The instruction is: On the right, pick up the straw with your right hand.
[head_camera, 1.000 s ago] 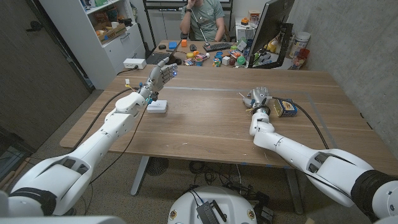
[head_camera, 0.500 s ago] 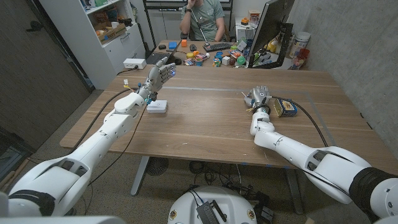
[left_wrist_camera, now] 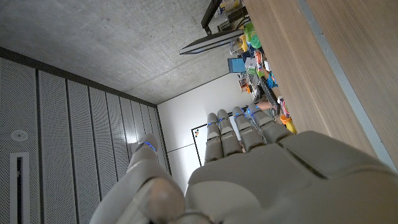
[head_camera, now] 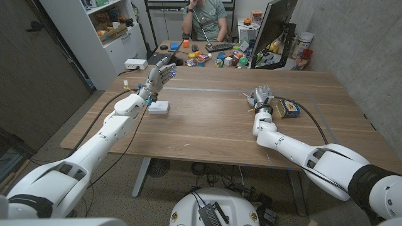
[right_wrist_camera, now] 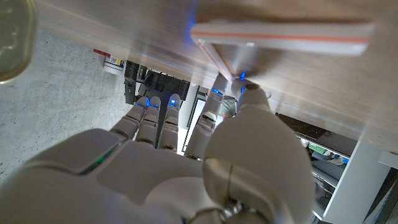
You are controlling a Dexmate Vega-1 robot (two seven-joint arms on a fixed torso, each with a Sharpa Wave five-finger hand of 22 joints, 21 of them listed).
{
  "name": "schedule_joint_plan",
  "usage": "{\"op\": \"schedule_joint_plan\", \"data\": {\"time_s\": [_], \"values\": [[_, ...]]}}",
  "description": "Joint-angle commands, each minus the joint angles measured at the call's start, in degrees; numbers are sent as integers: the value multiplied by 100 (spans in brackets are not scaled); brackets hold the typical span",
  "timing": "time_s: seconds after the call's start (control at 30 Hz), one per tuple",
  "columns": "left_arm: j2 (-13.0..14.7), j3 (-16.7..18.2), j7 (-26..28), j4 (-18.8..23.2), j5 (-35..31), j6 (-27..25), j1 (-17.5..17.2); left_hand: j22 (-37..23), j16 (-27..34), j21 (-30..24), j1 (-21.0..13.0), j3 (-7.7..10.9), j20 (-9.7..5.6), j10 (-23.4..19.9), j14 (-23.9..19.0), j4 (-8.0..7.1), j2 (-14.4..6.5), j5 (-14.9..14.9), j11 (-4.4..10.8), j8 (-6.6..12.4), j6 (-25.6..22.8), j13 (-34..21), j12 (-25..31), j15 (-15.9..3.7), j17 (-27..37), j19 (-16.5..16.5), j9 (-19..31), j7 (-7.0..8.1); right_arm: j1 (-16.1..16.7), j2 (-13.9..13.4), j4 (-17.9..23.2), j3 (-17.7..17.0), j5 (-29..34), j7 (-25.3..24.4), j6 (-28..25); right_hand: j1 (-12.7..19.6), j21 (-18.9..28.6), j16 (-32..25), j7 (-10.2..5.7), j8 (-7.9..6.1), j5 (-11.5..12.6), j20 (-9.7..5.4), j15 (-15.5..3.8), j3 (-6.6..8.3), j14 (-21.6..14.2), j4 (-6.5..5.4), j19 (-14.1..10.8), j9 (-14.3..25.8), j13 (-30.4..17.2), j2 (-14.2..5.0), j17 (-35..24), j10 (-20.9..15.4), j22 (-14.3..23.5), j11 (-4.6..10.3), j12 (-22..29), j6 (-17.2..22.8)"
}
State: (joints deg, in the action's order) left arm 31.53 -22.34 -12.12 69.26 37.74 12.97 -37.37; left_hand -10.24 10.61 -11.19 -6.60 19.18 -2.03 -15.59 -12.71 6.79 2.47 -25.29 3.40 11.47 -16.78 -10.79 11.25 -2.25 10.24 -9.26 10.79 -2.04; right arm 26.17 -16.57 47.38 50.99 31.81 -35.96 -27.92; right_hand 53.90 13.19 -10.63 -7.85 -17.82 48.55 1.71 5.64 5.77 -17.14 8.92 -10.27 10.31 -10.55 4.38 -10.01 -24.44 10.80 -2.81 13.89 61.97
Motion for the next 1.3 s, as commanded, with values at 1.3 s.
{"op": "schedule_joint_plan", "data": {"time_s": [1.3], "values": [[20, 83, 54, 162, 100, 37, -188, -20, 17, 2, 0, -22, -298, 55, 38, -1, -43, 7, -70, 12, -6, -14, 1, -49, 18, 64, 28, -73, 10, -363, 577, -124, 149, -216, 114, 366, 148, -46, -45, -172, 131, -156, -293, -60, -463, -108, -472, 26, -30, -97, -51, -451, 43, 179, 100, 1391]]}}
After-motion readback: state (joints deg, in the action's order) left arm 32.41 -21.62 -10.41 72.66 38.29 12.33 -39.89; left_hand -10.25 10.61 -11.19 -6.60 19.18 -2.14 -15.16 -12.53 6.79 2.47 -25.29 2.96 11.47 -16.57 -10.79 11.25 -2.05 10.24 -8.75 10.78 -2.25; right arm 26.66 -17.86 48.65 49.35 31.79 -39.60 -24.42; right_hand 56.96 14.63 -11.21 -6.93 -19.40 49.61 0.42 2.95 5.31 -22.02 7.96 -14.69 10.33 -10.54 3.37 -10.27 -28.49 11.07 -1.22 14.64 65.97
